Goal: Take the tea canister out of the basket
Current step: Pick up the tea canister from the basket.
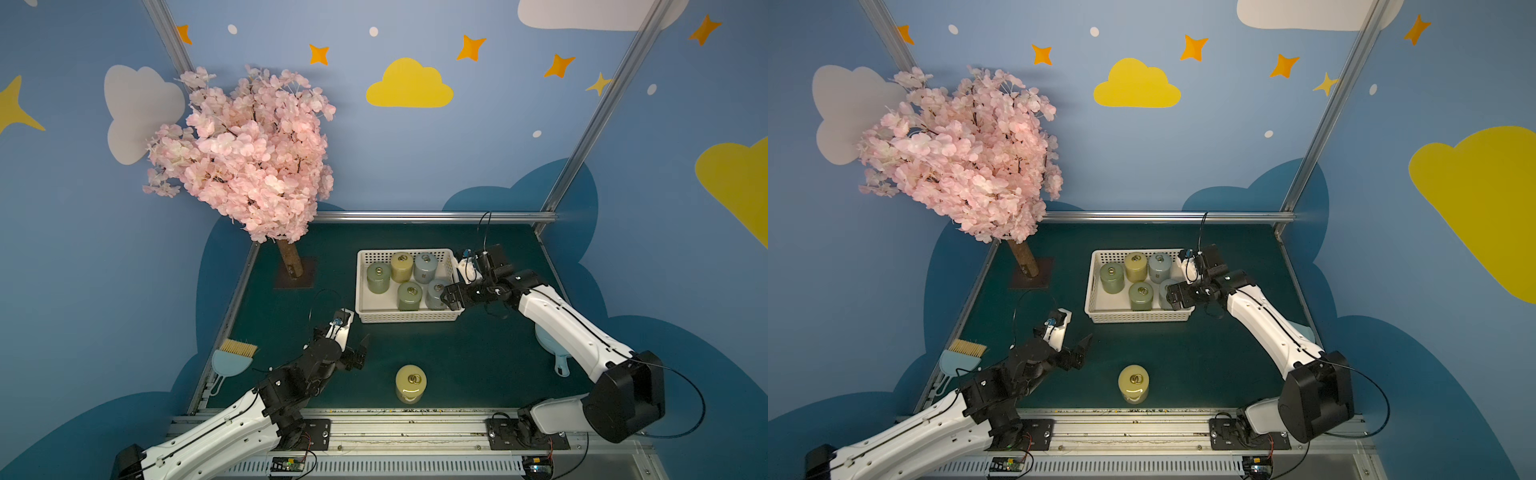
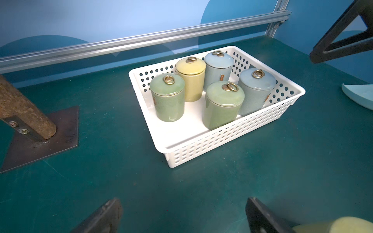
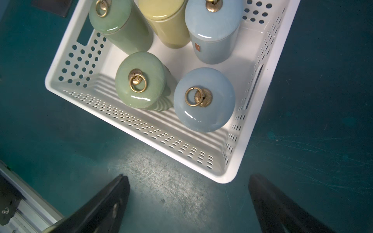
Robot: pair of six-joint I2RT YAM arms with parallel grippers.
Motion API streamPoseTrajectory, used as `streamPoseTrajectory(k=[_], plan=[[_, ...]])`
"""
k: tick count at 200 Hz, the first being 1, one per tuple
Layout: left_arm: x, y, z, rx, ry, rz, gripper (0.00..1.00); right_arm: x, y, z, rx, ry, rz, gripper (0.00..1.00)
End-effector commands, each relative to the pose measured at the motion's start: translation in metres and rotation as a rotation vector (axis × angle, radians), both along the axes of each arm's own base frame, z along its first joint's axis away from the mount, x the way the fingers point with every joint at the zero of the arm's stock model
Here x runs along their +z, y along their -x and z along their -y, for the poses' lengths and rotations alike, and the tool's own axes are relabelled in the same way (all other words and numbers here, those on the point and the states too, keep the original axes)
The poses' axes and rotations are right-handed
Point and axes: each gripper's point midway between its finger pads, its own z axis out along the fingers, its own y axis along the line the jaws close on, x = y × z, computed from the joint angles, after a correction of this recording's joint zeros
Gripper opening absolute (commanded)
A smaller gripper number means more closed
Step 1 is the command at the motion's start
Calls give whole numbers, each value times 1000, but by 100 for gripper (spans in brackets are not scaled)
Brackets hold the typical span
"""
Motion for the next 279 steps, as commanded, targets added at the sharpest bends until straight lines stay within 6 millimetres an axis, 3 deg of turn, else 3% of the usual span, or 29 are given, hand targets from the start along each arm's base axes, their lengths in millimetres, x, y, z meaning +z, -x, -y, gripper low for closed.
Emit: streamPoseTrajectory(k=[1, 92, 247, 279], plan=[[18, -3, 1, -13, 44, 102, 100, -3, -8, -3, 28, 58, 0, 98], [20, 8, -6, -53, 80, 174, 100, -34, -39, -13, 52, 200, -108, 98], [18, 7, -7, -43, 69, 181, 100, -80, -58, -31, 59, 260, -174, 98], [17, 6, -8, -41, 69, 180, 100, -83, -62, -32, 56, 264, -173, 93]])
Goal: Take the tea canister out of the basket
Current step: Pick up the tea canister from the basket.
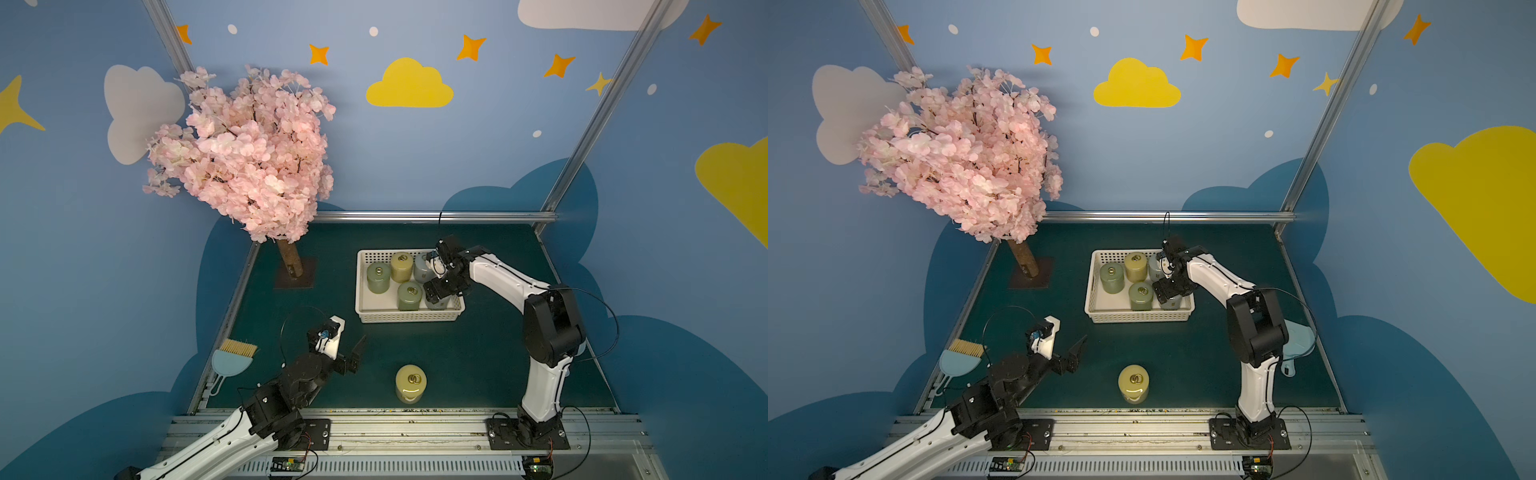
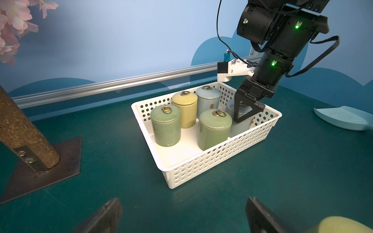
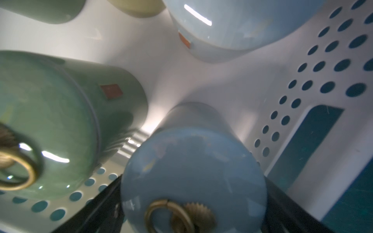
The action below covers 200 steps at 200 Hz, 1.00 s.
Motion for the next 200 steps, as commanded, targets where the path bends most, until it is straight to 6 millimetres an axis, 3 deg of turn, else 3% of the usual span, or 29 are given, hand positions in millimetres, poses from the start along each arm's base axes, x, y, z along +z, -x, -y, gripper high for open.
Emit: streamPoseTrajectory(k=[1, 86, 128, 200], plan=[[2, -2, -1, 11, 5, 16, 100, 4, -6, -3, -3, 7, 12, 93], [2, -2, -1, 11, 4, 19, 100, 2, -4, -3, -4, 18, -6, 62], [2, -2, -1, 9, 4, 19, 100, 24, -3, -3, -3, 23, 49, 55], [3, -2, -1, 8, 5, 20, 100, 68, 2, -1, -16, 4, 146, 54]])
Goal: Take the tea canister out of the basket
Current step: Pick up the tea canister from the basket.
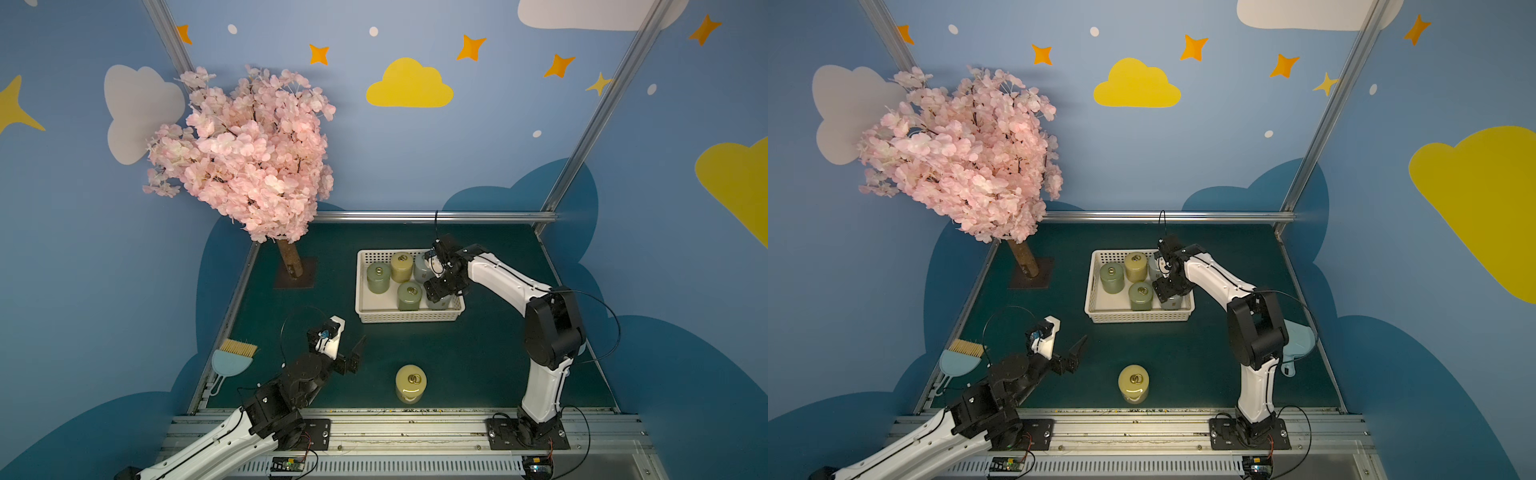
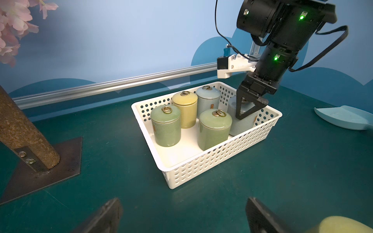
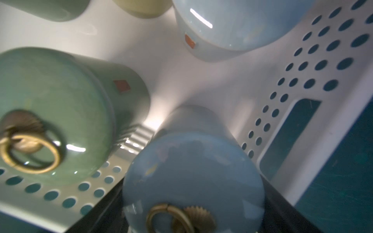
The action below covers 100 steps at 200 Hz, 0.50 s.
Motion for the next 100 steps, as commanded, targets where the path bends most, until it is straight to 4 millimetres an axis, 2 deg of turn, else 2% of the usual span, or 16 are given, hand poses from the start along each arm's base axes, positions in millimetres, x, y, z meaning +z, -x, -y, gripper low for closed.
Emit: streamPoseTrajectory(k=[1, 100], plan=[[2, -2, -1, 9, 8, 17, 100, 48, -3, -1, -18, -43, 105, 54], [3, -2, -1, 9, 10, 20, 100, 92, 22, 3, -14, -88, 172, 54]])
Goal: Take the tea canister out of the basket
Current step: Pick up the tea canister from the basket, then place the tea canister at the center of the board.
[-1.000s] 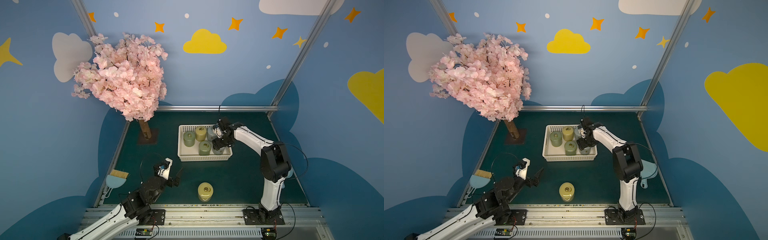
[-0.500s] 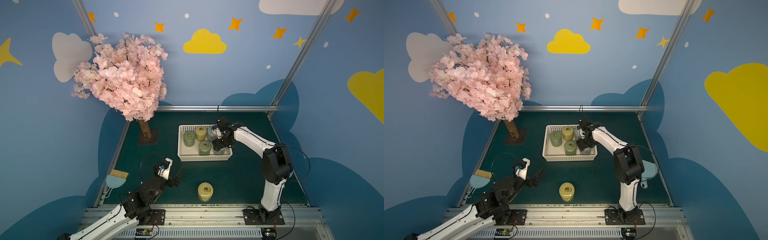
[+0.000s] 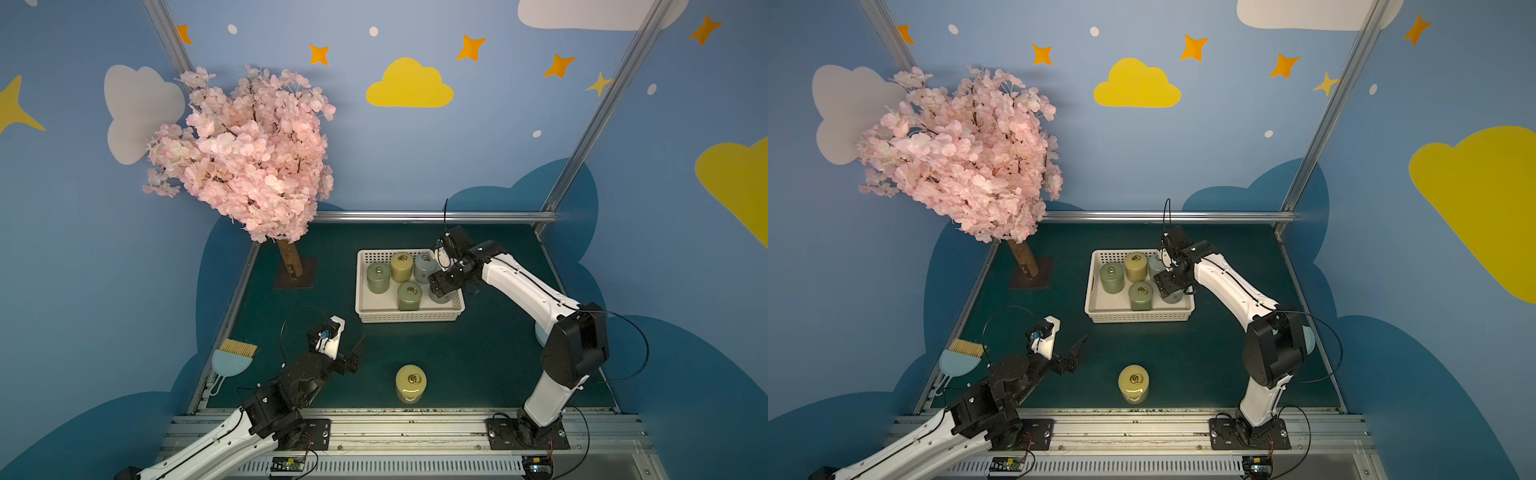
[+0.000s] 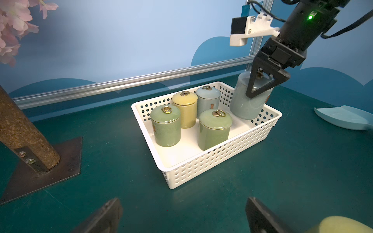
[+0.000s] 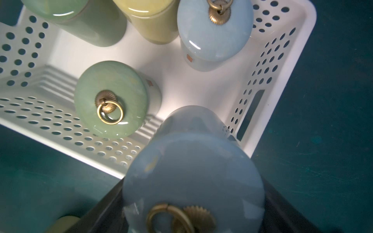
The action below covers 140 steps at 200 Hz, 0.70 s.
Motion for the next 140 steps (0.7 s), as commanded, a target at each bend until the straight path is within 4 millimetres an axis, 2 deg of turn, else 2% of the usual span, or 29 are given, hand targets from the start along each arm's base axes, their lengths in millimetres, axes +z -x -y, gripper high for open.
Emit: streamPoseTrajectory(k=[1, 70, 140], plan=[[3, -2, -1, 8, 9, 19, 100, 32, 9, 0, -6, -38, 69, 54], [3, -2, -1, 8, 8, 20, 100, 51, 42, 2, 15, -83, 86, 54], [3, -2, -2, 9, 10, 22, 100, 53, 85, 2, 32, -109, 49, 54]])
